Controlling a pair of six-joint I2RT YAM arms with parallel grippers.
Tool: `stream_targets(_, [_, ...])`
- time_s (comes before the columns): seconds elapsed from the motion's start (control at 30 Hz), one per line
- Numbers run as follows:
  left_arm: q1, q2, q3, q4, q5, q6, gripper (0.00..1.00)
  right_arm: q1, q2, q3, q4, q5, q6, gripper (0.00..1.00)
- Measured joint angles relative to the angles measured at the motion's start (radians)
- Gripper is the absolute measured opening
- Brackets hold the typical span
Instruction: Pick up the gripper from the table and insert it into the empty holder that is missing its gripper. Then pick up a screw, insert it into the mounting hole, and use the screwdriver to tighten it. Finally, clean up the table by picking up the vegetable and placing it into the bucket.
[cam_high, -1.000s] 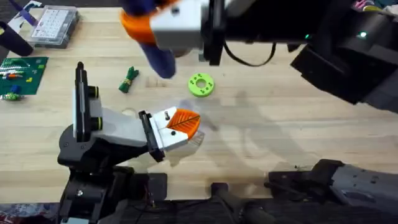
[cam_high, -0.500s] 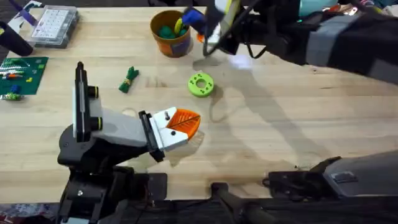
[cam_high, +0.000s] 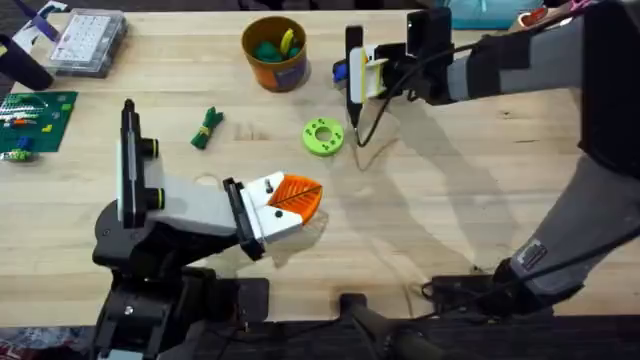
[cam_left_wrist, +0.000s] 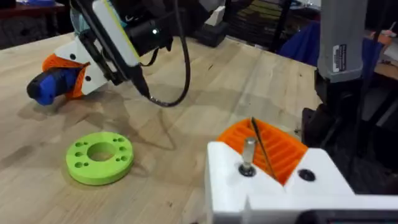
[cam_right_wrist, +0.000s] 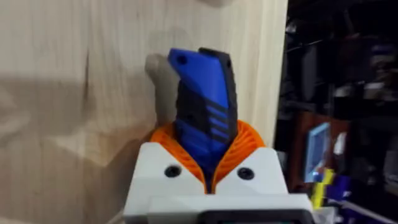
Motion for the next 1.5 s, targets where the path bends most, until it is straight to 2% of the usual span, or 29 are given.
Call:
stream_targets(0.07, [0.0, 0.0, 0.0, 0.0, 0.0, 0.0, 0.009, -0.004, 0.005, 0.006, 0.002, 0.003, -0.037, 0.038])
stream_targets(0.1, [0.0, 0.0, 0.0, 0.0, 0.0, 0.0, 0.009, -0.005, 0.006, 0.008, -0.001, 0.007, -0.05, 0.089])
stream_targets(0.17, [0.0, 0.0, 0.0, 0.0, 0.0, 0.0, 0.009, -0.006, 0.005, 0.012, 0.0, 0.011, -0.06, 0.298])
stream_targets(0.3, [0.0, 0.0, 0.0, 0.0, 0.0, 0.0, 0.009, -0.009, -0.007, 0.033, 0.016, 0.008, -0.073, 0.891])
stream_targets(0.33, [0.0, 0.0, 0.0, 0.0, 0.0, 0.0, 0.009, -0.01, -0.011, 0.04, 0.014, 0.011, -0.078, 0.962])
stream_targets(0.37, [0.0, 0.0, 0.0, 0.0, 0.0, 0.0, 0.009, -0.012, -0.011, 0.042, 0.01, 0.014, -0.078, 0.985])
stream_targets(1.5, [0.0, 0.0, 0.0, 0.0, 0.0, 0.0, 0.009, -0.016, -0.011, 0.044, 0.008, 0.011, -0.077, 0.995])
